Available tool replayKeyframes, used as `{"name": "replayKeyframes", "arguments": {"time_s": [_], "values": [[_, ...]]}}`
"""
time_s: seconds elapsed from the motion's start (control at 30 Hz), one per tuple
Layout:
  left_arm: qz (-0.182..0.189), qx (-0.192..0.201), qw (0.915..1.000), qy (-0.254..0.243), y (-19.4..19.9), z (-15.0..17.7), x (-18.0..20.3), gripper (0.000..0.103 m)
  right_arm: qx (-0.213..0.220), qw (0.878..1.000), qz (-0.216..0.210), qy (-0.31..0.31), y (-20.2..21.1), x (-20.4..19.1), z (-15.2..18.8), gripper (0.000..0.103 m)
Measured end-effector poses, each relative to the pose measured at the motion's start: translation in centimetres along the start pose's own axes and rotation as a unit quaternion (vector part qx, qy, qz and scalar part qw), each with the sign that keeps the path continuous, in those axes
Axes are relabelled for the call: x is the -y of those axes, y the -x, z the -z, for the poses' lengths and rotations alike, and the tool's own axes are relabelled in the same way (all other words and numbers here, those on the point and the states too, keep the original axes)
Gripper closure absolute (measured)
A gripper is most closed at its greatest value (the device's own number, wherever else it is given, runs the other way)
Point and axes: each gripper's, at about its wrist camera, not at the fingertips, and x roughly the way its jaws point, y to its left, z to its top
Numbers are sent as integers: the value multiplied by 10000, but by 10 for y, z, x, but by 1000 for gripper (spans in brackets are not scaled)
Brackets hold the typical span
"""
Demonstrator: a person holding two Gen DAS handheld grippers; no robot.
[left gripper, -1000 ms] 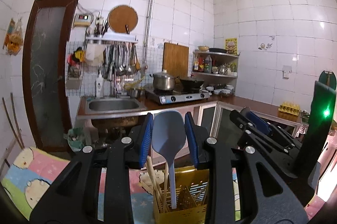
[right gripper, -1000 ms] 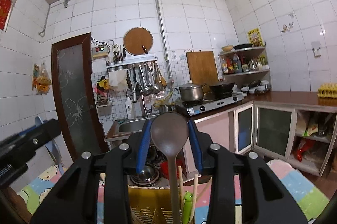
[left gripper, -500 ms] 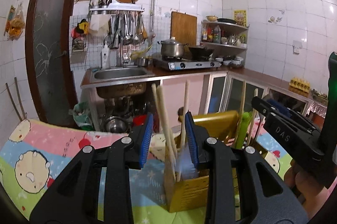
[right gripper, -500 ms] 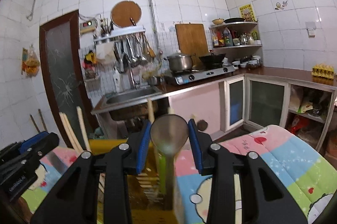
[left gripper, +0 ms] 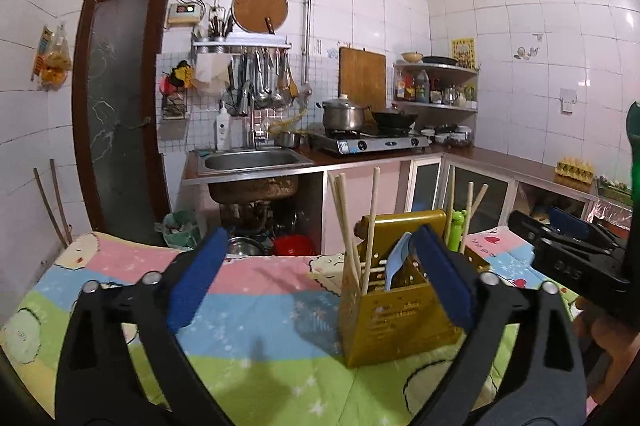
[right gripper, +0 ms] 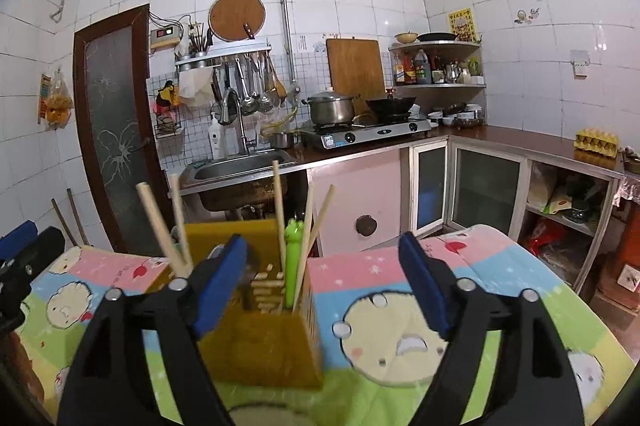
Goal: Organize utensils
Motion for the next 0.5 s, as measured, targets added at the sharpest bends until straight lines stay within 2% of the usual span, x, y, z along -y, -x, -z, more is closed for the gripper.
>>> {"name": "replayKeyframes", "arguments": {"time_s": [0.07, 0.27, 0.5], "values": [[-6, 67, 10000, 11, 19, 5, -4, 5, 73, 10000, 11, 5, 26, -3, 8, 13], [-22, -62, 10000, 50, 68, 37, -13, 5, 155, 9997, 110, 169, 88, -15, 43, 6], [-102, -158, 9997, -135, 109, 88, -16, 5, -46, 9997, 97, 211, 133, -32, 91, 4]]}}
